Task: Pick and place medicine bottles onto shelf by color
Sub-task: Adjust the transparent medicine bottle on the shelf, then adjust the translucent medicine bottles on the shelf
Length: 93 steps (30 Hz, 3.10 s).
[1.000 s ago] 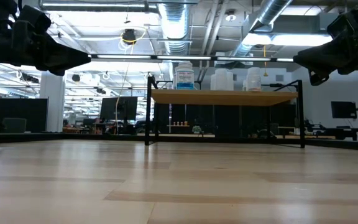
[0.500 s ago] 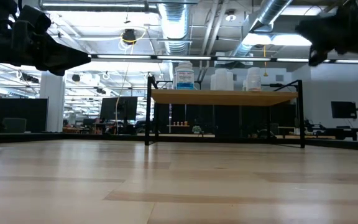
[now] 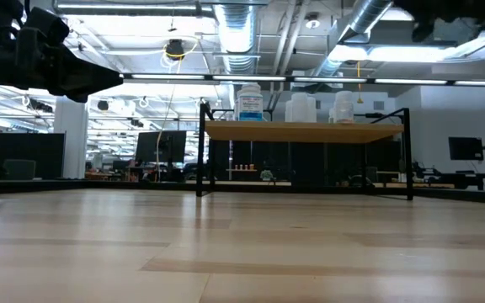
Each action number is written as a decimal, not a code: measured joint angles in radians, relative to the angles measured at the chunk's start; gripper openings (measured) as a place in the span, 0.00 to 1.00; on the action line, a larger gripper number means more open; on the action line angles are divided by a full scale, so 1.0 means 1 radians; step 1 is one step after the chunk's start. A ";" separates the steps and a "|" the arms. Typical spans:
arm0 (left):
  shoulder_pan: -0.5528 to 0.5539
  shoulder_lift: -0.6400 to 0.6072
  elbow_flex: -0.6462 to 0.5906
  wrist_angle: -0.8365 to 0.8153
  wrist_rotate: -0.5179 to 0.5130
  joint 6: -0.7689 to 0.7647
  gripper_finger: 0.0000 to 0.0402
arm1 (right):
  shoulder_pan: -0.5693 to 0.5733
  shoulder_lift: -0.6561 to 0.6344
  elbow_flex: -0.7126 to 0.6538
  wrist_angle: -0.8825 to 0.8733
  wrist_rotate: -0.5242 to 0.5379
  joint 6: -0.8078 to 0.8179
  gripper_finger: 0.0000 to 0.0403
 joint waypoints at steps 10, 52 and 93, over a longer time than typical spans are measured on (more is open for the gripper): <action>0.000 0.000 0.000 0.000 0.000 0.000 0.30 | -0.001 0.461 0.254 -0.308 0.167 0.135 0.24; 0.000 0.000 0.000 0.000 0.000 0.000 0.30 | -0.250 0.694 0.280 -0.376 0.424 0.210 0.24; 0.000 0.000 0.000 0.000 0.000 0.000 0.30 | -0.278 1.043 0.890 -0.949 0.221 0.054 0.24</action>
